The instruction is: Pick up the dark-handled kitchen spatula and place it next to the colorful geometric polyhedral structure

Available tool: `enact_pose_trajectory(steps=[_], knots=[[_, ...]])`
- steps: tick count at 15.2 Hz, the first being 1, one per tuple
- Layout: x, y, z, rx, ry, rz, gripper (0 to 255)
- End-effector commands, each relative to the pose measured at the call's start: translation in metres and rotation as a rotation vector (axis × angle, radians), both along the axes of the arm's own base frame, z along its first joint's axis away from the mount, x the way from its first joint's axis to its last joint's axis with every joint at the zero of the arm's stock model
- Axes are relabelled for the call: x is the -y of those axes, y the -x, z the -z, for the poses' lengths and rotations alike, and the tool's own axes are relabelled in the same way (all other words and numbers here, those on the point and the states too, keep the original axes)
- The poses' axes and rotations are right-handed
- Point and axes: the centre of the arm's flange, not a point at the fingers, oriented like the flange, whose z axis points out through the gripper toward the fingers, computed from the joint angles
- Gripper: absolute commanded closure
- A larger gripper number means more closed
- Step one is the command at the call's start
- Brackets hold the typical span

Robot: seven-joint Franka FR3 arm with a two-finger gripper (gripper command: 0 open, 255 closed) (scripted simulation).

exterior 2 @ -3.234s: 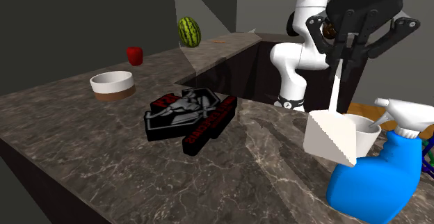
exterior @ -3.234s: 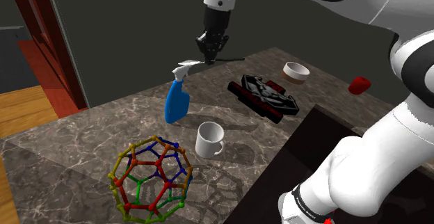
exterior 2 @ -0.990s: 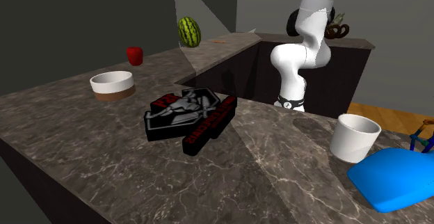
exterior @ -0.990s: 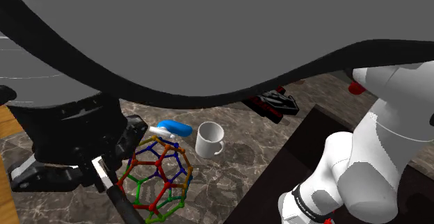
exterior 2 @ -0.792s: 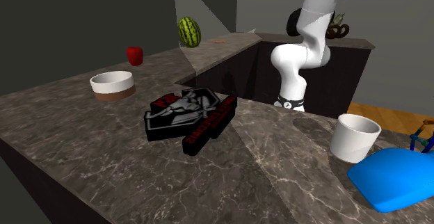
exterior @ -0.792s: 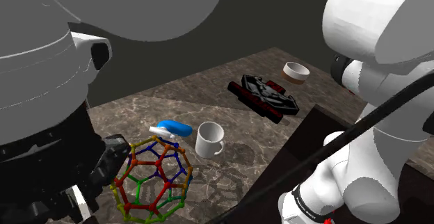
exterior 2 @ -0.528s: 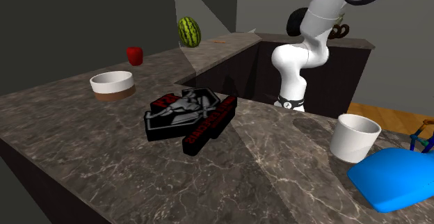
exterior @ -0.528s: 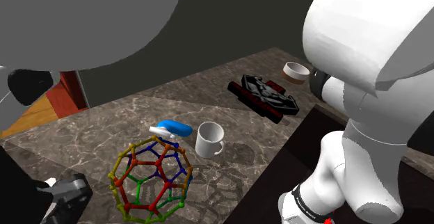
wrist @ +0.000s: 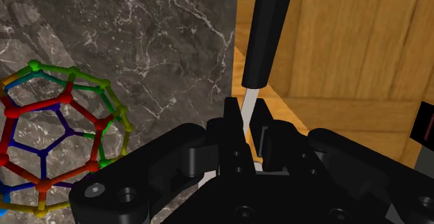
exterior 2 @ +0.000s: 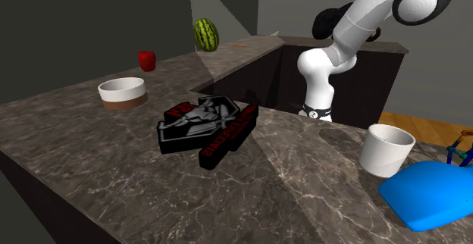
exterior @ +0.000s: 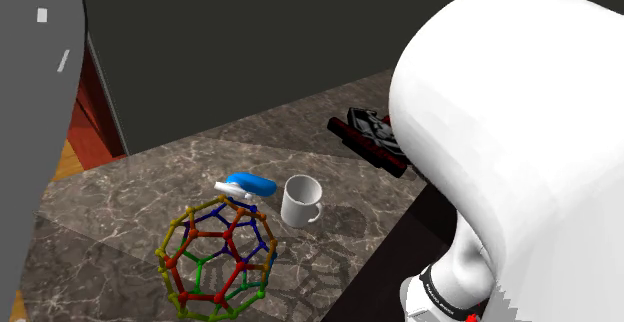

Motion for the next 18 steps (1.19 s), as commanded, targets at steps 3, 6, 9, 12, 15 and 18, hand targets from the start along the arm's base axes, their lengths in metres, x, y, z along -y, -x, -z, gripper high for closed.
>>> enact_pose_trajectory(steps=[3, 6, 9, 12, 15, 18], knots=[[0.000, 0.000, 0.021, 0.000, -0.001, 0.000, 255], [0.000, 0.000, 0.036, 0.000, -0.001, 0.000, 255], [0.000, 0.000, 0.052, 0.000, -0.001, 0.000, 255], [0.000, 0.000, 0.068, 0.000, -0.001, 0.000, 255], [0.000, 0.000, 0.084, 0.000, -0.001, 0.000, 255], [0.000, 0.000, 0.100, 0.000, -0.001, 0.000, 255]])
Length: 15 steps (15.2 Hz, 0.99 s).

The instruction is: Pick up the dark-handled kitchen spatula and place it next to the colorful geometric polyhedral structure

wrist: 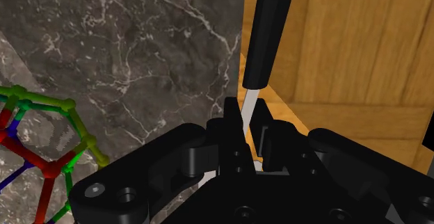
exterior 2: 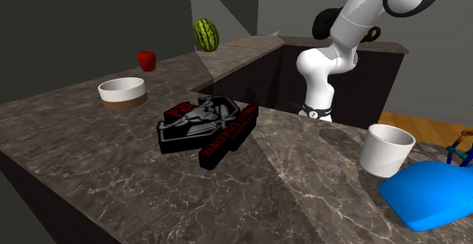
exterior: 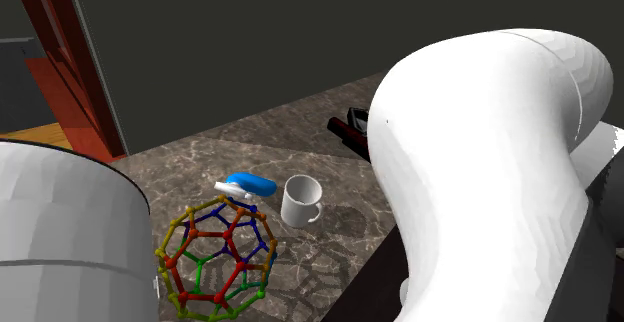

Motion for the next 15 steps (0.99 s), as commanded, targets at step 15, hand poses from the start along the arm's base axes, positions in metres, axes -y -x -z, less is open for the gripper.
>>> enact_pose_trajectory(steps=[15], knots=[[0.001, 0.001, 0.085, 0.000, 0.000, 0.000, 255]])
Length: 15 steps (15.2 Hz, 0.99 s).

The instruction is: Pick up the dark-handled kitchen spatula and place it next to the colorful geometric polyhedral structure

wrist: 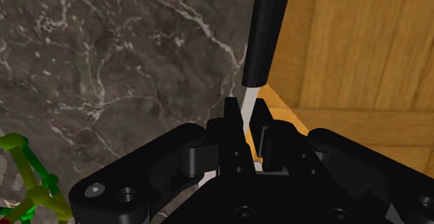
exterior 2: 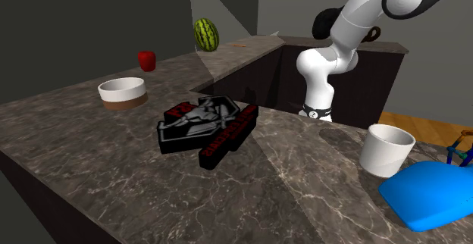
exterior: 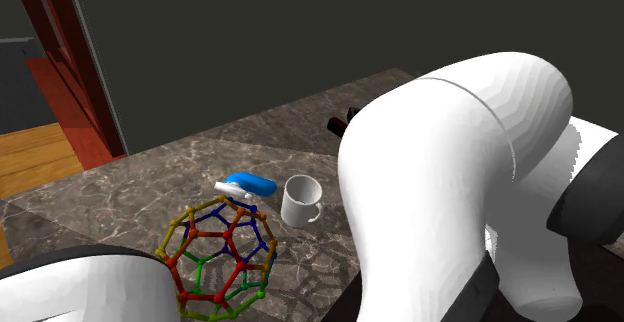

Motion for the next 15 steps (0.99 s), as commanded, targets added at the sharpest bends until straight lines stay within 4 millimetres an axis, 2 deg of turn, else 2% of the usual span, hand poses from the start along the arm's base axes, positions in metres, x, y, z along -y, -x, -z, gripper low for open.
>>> enact_pose_trajectory(steps=[1, 8, 15], knots=[[0.000, -0.001, 0.011, 0.000, 0.000, 0.000, 255], [0.000, -0.001, 0.049, 0.000, 0.000, 0.000, 255], [0.000, -0.001, 0.049, 0.000, 0.000, 0.000, 255]])
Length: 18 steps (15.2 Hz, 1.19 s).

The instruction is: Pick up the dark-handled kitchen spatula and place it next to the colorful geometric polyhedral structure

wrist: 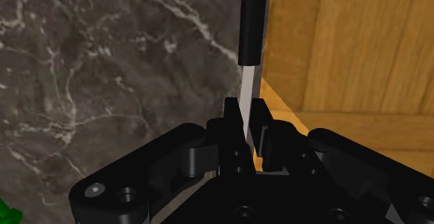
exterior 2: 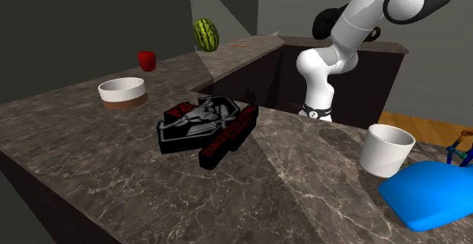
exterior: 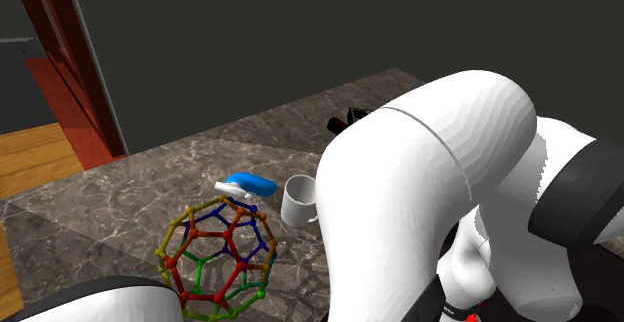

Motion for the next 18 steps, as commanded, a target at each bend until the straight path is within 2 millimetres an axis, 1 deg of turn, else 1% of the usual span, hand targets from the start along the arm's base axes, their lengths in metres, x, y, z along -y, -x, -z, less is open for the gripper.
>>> enact_pose_trajectory(steps=[1, 2, 7, 10, 11, 18], knots=[[0.000, 0.000, 0.000, 0.000, 0.000, 0.000, 255], [0.000, 0.000, 0.000, 0.000, 0.000, 0.000, 0], [0.000, 0.000, 0.000, 0.000, 0.000, 0.000, 0], [0.000, -0.003, -0.039, 0.000, 0.000, 0.000, 0], [0.000, -0.003, -0.050, 0.000, 0.000, 0.000, 0], [0.000, -0.003, -0.050, 0.000, 0.000, 0.000, 0]])
